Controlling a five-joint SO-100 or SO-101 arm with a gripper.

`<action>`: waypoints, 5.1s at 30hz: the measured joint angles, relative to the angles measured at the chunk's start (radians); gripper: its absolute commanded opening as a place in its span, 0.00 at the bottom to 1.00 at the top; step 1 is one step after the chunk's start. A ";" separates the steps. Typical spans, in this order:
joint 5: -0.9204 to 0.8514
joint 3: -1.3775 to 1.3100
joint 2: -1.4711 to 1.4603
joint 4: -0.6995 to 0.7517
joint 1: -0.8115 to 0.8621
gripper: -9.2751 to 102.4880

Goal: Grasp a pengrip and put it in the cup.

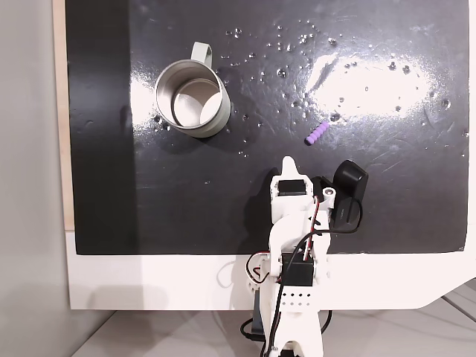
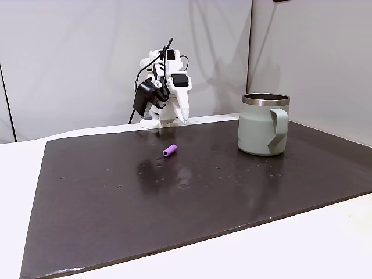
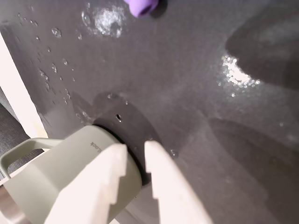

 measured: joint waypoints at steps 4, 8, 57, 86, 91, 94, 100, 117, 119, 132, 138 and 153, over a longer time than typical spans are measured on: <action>-0.075 0.000 0.000 0.000 -0.015 0.08; -0.100 0.000 0.000 0.003 -0.023 0.08; -1.022 -0.865 -1.147 0.066 0.399 0.31; -0.752 -0.959 -1.629 -0.048 0.190 0.11; -0.680 -1.008 -1.712 0.021 0.123 0.08; -0.629 -1.037 -1.740 0.061 0.097 0.08; -0.534 -1.071 -1.684 0.179 0.017 0.08; -0.321 -1.594 -1.416 0.798 -0.235 0.08; -0.281 -1.646 -1.416 0.813 -0.272 0.08; 0.034 -2.003 -1.615 0.822 -0.476 0.08; 0.176 -2.207 -1.740 0.828 -0.508 0.08; 0.186 -2.296 -1.870 0.784 -0.526 0.47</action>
